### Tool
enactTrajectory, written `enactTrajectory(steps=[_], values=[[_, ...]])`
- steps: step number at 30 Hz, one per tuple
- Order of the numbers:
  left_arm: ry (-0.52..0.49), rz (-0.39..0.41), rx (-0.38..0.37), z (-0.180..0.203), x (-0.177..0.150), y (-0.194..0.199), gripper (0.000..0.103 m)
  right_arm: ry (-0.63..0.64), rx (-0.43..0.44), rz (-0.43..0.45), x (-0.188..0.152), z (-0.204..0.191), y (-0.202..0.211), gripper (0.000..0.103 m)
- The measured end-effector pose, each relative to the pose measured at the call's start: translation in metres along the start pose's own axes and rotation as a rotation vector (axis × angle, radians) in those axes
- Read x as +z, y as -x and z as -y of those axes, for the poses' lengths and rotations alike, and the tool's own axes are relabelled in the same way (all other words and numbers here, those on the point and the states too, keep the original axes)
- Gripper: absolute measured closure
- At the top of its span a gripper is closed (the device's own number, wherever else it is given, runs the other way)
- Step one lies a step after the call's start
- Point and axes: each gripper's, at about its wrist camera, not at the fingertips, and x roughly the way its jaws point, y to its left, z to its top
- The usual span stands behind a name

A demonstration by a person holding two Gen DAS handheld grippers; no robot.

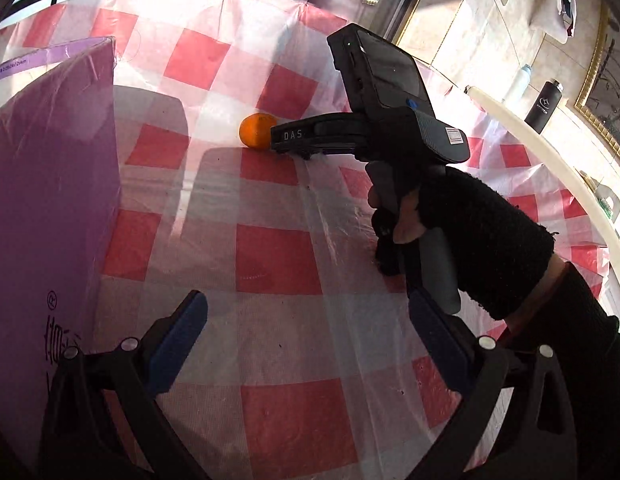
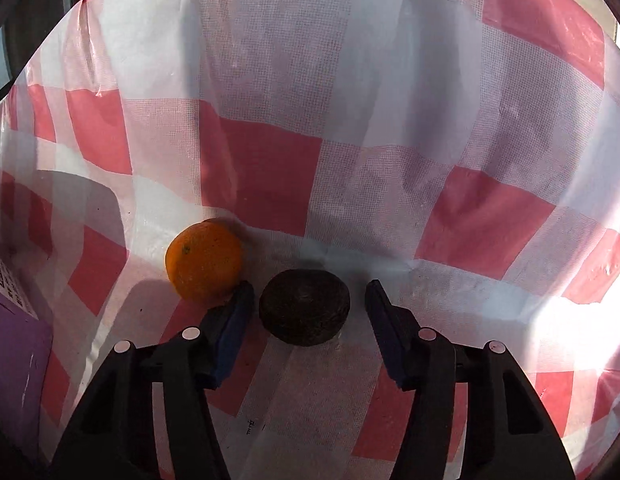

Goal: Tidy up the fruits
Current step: 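Grasp the dark round fruit with the right tool, then grasp the last mandarin with the left tool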

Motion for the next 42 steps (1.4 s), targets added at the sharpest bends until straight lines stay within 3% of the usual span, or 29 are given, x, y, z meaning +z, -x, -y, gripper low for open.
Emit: enactTrajectory(steps=[2, 6, 14, 19, 21, 23, 26, 29, 32, 35, 39, 41, 42], values=[[0.003, -0.002, -0.001, -0.001, 0.001, -0.001, 0.002, 0.004, -0.004, -0.006, -0.002, -0.004, 0.004, 0.064], [0.006, -0.001, -0.003, 0.000, 0.000, -0.001, 0.002, -0.038, 0.013, 0.030, -0.031, 0.001, 0.031, 0.064], [0.009, 0.002, -0.007, -0.001, -0.001, 0.001, 0.002, -0.394, 0.052, 0.214, -0.138, 0.068, 0.120, 0.064], [0.014, -0.023, -0.008, -0.002, -0.001, -0.001, 0.002, -0.574, 0.140, 0.321, -0.162, 0.104, 0.137, 0.064], [0.037, -0.040, -0.008, -0.004, 0.001, -0.003, 0.002, -0.613, 0.134, 0.338, -0.160, 0.112, 0.136, 0.063], [0.061, -0.081, 0.039, -0.003, 0.002, -0.011, 0.002, -0.603, 0.151, 0.350, -0.158, 0.109, 0.135, 0.064], [0.087, -0.044, 0.139, 0.003, 0.017, -0.018, 0.002, -0.608, 0.160, 0.358, -0.160, 0.110, 0.135, 0.064], [0.122, -0.016, 0.196, 0.006, 0.050, -0.041, 0.002, -0.603, 0.166, 0.363, -0.162, 0.109, 0.137, 0.064], [0.162, -0.036, 0.297, -0.002, 0.087, -0.080, 0.004, -0.604, 0.173, 0.359, -0.164, 0.111, 0.136, 0.063], [0.221, -0.060, 0.332, -0.016, 0.116, -0.112, 0.016, -0.599, 0.178, 0.350, -0.163, 0.110, 0.134, 0.063], [0.165, -0.068, 0.413, -0.017, 0.143, -0.139, 0.023, -0.592, 0.186, 0.336, -0.161, 0.110, 0.132, 0.063], [0.113, -0.062, 0.448, -0.016, 0.147, -0.145, 0.033, -0.592, 0.190, 0.335, -0.161, 0.110, 0.131, 0.063], [0.061, -0.065, 0.471, -0.012, 0.146, -0.147, 0.046, -0.593, 0.190, 0.336, -0.161, 0.110, 0.131, 0.063]])
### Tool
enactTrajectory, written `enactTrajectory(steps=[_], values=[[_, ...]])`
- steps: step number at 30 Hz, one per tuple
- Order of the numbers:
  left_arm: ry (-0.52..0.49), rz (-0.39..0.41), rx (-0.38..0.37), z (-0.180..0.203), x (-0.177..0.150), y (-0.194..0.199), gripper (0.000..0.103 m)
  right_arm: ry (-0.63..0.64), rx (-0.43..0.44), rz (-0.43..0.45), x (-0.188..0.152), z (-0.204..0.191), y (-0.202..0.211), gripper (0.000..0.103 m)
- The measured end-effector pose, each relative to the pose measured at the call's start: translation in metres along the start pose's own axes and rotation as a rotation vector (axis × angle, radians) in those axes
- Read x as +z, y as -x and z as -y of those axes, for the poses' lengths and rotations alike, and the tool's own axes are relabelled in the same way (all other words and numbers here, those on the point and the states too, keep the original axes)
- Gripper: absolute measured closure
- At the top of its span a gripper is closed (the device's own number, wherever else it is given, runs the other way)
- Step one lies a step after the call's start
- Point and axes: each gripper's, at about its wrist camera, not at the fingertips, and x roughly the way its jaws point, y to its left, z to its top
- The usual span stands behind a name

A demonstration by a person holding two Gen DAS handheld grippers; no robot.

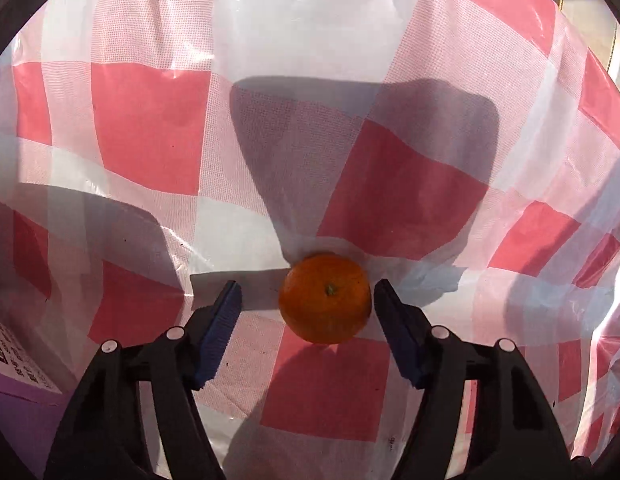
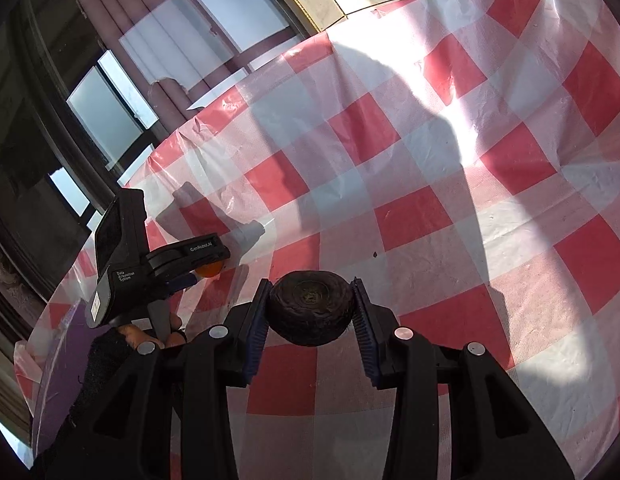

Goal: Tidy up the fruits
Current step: 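Grasp the last mandarin with the left tool, then carry the mandarin and dark fruit over the white box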

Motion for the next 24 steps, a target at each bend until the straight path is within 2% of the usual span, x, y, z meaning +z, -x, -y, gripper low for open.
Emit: enactTrajectory(steps=[1, 2, 4, 7, 11, 15, 20, 24], values=[[-0.049, 0.010, -0.011, 0.004, -0.003, 0.003, 0.062, -0.001, -0.001, -0.001, 0.000, 0.000, 0.000, 0.063], [-0.072, 0.010, -0.030, 0.004, -0.008, 0.008, 0.062, 0.000, -0.001, -0.002, 0.000, 0.000, 0.000, 0.063], [-0.037, 0.020, -0.103, -0.007, -0.023, 0.026, 0.063, -0.001, -0.001, -0.003, 0.000, -0.001, -0.001, 0.063], [-0.028, 0.066, -0.177, -0.022, -0.064, 0.069, 0.063, 0.000, 0.000, 0.000, 0.000, -0.001, 0.000, 0.063], [-0.038, 0.078, -0.251, -0.043, -0.122, 0.120, 0.063, -0.001, -0.001, 0.006, 0.000, -0.001, 0.000, 0.063], [-0.059, 0.100, -0.279, -0.057, -0.166, 0.155, 0.063, 0.001, -0.001, 0.009, 0.001, -0.001, 0.001, 0.063], [-0.005, 0.070, -0.343, -0.067, -0.184, 0.156, 0.063, 0.003, -0.002, 0.011, 0.000, -0.002, 0.002, 0.063], [-0.022, 0.011, -0.353, -0.058, -0.187, 0.142, 0.063, 0.007, -0.005, 0.005, 0.000, -0.002, 0.001, 0.063]])
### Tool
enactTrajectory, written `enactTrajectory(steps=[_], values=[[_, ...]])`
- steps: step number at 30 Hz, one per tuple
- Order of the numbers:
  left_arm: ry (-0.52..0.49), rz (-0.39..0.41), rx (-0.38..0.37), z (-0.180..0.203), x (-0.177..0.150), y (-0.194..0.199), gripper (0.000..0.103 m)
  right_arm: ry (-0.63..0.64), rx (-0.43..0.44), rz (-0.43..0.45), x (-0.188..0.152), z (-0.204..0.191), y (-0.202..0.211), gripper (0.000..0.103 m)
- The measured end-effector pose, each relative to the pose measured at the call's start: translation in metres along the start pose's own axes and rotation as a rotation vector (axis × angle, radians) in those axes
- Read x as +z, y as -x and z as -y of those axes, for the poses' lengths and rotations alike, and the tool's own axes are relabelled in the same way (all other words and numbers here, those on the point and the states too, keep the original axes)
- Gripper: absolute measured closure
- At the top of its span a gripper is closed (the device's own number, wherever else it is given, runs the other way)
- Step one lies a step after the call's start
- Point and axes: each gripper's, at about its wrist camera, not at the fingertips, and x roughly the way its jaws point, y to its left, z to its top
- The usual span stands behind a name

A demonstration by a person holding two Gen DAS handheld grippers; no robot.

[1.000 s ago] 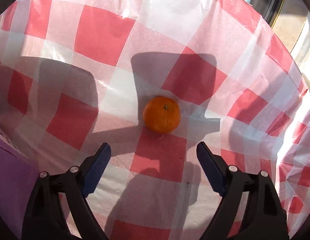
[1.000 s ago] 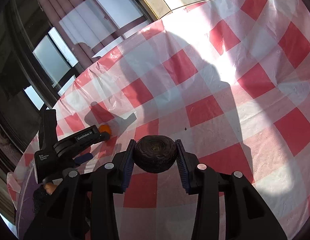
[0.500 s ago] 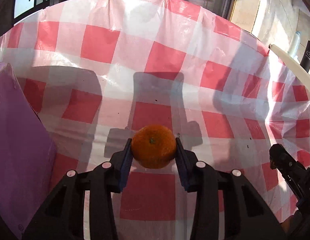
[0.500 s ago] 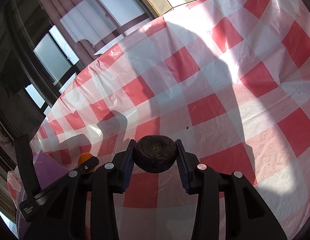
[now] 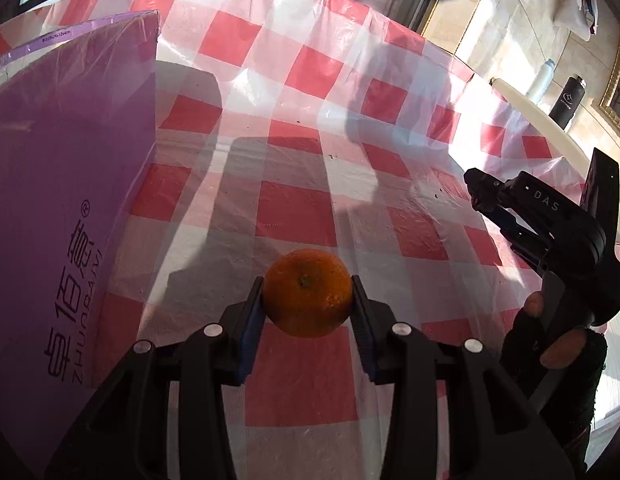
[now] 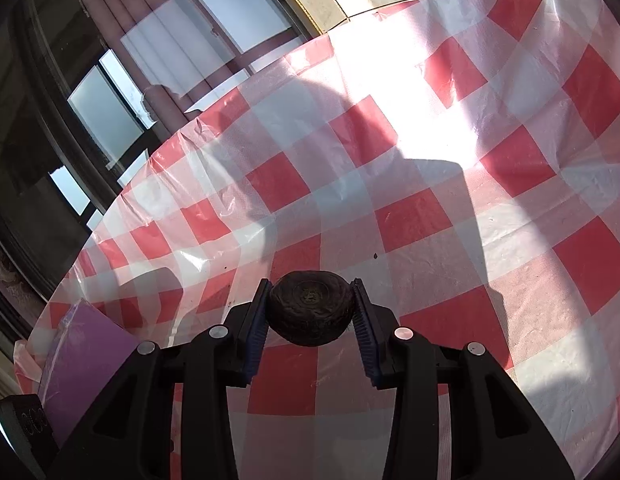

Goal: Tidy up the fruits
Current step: 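Carry the mandarin and dark fruit over the white box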

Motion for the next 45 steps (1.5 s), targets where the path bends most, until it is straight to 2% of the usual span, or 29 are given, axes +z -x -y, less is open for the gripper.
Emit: enactTrajectory(steps=[17, 22, 25, 34, 39, 45], values=[[0.026, 0.007, -0.009, -0.004, 0.001, -0.002, 0.062, 0.003, -0.003, -0.009, 0.001, 0.000, -0.001, 0.063], [0.055, 0.042, 0.005, -0.007, 0.001, 0.005, 0.062, -0.016, -0.039, 0.027, -0.001, 0.001, 0.008, 0.063], [0.047, 0.068, 0.010, -0.009, -0.003, 0.013, 0.062, -0.035, -0.049, 0.003, -0.014, -0.003, 0.018, 0.063], [-0.020, 0.087, -0.006, 0.001, -0.041, 0.060, 0.062, -0.040, -0.026, 0.030, -0.083, -0.028, 0.088, 0.063], [-0.065, 0.124, -0.017, 0.011, -0.054, 0.091, 0.062, -0.030, -0.019, 0.029, -0.098, -0.036, 0.103, 0.063], [-0.099, 0.213, -0.024, 0.015, -0.052, 0.136, 0.062, -0.004, 0.040, 0.036, -0.101, -0.062, 0.115, 0.063]])
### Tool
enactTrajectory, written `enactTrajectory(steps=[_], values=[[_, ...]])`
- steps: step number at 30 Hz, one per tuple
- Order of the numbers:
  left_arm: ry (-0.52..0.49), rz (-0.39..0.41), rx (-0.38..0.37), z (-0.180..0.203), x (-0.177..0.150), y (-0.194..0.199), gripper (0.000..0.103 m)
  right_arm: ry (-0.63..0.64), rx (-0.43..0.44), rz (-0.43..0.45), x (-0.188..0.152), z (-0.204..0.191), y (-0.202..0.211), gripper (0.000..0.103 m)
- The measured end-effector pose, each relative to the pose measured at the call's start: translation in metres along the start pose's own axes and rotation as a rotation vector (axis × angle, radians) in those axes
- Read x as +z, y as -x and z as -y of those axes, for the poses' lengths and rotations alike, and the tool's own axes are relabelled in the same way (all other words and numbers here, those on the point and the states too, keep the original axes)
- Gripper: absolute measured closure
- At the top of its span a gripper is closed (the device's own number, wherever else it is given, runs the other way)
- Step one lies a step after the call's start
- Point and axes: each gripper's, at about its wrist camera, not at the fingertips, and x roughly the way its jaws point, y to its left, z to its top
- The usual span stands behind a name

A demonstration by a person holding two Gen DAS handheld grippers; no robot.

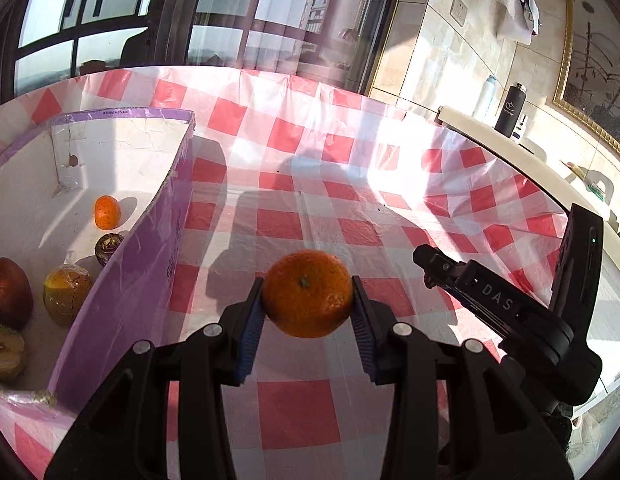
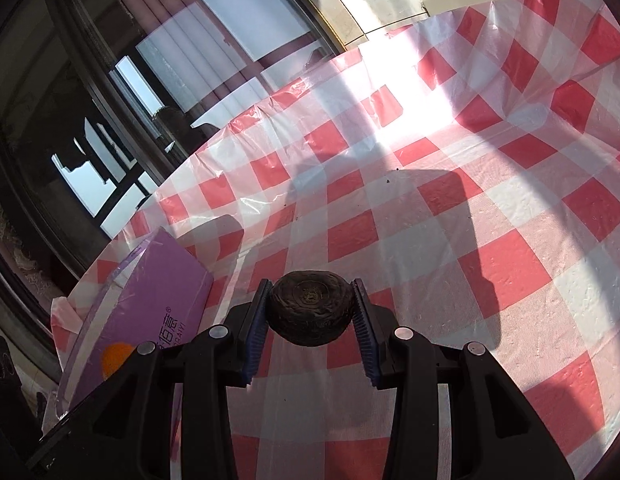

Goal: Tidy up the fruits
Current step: 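Carry the mandarin and dark fruit over the white box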

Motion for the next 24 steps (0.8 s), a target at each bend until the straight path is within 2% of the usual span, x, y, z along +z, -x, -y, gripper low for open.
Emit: enactTrajectory(steps=[2, 5, 10, 14, 18, 21, 24], values=[[-0.002, 0.050, 0.007, -0.004, 0.008, 0.019, 0.062, 0.034, 0.040, 0.003, 0.000, -0.019, 0.004, 0.063], [0.002, 0.119, 0.059, -0.019, 0.022, 0.042, 0.062, 0.128, 0.101, 0.002, -0.003, -0.059, 0.010, 0.063], [0.065, 0.171, 0.171, -0.075, 0.042, 0.069, 0.062, 0.288, 0.213, -0.026, -0.020, -0.129, 0.009, 0.063], [0.110, 0.128, 0.255, -0.128, 0.056, 0.072, 0.062, 0.428, 0.271, -0.054, -0.036, -0.183, 0.003, 0.063], [0.123, 0.062, 0.339, -0.172, 0.065, 0.065, 0.062, 0.563, 0.268, -0.109, -0.055, -0.226, -0.012, 0.063], [0.136, 0.008, 0.381, -0.199, 0.069, 0.055, 0.061, 0.636, 0.223, -0.161, -0.067, -0.246, -0.030, 0.063], [0.165, -0.069, 0.357, -0.215, 0.074, 0.046, 0.061, 0.699, 0.191, -0.242, -0.077, -0.258, -0.049, 0.063]])
